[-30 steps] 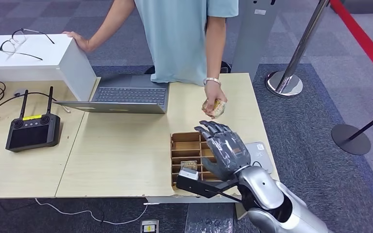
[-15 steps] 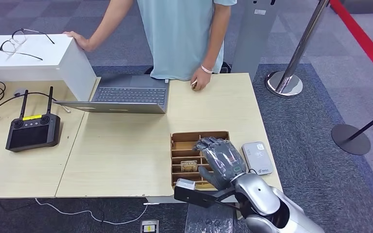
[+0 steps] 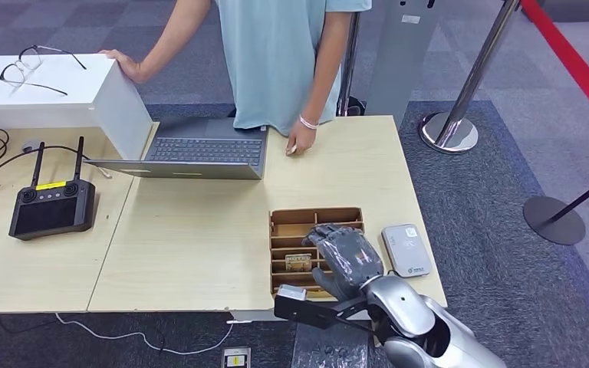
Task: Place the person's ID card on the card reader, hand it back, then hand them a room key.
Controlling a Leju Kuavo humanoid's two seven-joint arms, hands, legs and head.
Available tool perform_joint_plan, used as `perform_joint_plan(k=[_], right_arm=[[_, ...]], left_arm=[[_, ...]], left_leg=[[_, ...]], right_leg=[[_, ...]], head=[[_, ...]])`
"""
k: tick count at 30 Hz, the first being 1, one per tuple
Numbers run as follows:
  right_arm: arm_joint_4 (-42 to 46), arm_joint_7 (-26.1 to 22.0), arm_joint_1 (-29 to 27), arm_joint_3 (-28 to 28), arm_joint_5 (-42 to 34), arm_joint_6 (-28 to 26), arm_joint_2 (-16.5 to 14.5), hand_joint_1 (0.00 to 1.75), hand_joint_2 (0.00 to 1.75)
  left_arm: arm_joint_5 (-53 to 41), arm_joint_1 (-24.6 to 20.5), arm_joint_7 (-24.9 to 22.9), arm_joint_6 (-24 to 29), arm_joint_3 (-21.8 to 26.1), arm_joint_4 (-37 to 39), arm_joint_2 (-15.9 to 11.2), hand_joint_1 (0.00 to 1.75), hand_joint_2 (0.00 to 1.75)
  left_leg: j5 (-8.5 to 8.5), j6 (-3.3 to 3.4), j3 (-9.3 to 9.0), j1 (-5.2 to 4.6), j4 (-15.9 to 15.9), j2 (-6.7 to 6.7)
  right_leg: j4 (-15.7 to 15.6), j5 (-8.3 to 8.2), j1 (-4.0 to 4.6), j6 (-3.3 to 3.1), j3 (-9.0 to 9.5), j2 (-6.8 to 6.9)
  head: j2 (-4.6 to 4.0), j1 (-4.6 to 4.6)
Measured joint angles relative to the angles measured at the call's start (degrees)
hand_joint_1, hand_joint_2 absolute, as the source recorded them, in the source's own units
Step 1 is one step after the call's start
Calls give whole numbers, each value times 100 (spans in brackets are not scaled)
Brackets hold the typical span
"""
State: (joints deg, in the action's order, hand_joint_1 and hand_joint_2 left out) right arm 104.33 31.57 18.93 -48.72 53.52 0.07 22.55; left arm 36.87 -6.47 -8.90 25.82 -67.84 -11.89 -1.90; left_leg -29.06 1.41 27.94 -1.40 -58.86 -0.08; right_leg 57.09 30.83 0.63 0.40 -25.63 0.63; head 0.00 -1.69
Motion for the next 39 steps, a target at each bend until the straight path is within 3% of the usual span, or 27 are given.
perform_joint_plan(k=[16, 39], right_arm=[[-662, -74, 433, -74, -158, -18, -218, 73, 175], [-1334, -184, 521, -315, -240, -105, -464, 79, 175]], left_arm=[[-63, -5, 2, -27, -2, 0, 2, 0, 175], [-69, -6, 2, -27, -2, 0, 26, 0, 175]], left_leg=[[0, 0, 1, 0, 0, -1], [0, 0, 1, 0, 0, -1]], right_leg=[[0, 0, 0, 0, -1, 0], [0, 0, 0, 0, -2, 0]], head=[[0, 1], [0, 2]])
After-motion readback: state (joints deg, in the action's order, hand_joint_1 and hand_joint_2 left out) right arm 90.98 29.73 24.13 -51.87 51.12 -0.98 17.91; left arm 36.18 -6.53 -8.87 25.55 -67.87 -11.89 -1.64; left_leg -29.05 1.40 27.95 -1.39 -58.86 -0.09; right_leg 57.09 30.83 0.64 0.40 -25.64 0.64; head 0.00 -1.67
